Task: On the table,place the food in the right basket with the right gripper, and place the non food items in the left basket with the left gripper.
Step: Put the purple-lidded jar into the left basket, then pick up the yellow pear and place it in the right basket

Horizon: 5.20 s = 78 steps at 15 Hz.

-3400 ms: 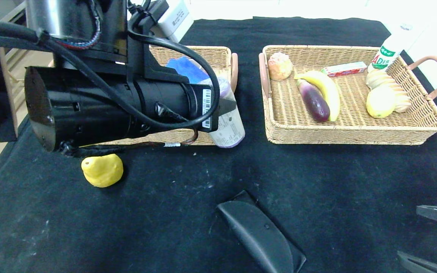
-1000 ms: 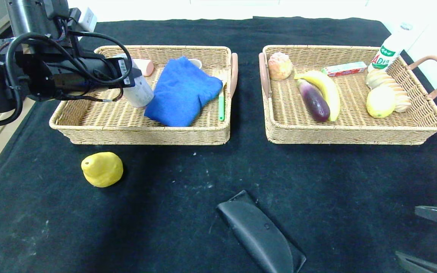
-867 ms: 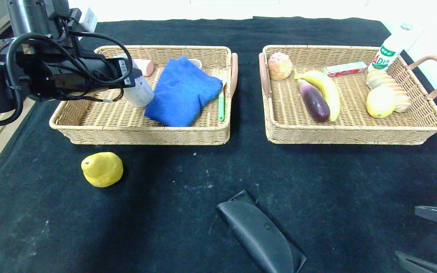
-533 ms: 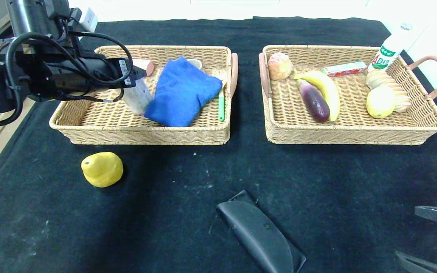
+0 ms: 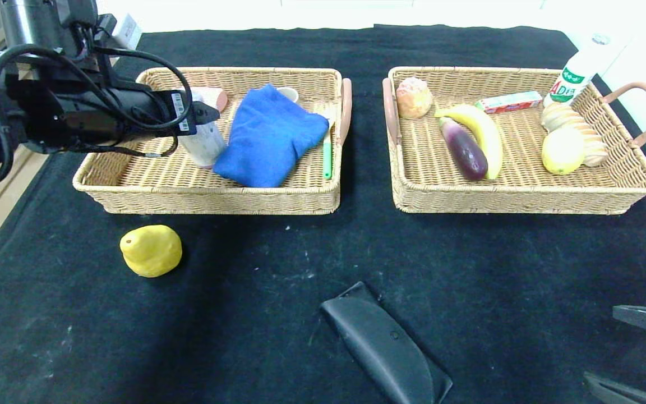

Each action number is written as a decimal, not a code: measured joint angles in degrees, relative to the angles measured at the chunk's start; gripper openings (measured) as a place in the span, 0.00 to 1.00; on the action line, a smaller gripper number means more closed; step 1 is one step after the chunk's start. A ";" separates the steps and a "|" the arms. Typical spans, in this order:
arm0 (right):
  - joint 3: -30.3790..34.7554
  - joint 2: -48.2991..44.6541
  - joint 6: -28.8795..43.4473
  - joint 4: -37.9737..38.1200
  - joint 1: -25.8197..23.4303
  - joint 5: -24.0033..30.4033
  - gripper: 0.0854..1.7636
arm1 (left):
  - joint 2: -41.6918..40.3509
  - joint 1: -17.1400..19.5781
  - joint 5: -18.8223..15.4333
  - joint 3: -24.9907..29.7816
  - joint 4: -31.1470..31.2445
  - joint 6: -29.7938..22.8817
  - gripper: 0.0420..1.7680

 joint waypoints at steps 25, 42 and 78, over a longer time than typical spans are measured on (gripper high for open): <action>0.27 -0.04 -0.01 -0.02 0.18 -0.02 0.97 | -14.73 -2.71 -0.52 7.96 36.96 0.91 0.96; 0.46 -0.01 -1.00 0.00 0.09 -0.11 0.97 | -9.72 3.47 -1.71 16.65 28.78 1.05 0.97; -2.18 -1.80 -0.72 0.06 -1.18 -0.85 0.97 | -3.43 -25.09 -0.77 -3.34 26.44 -1.97 0.59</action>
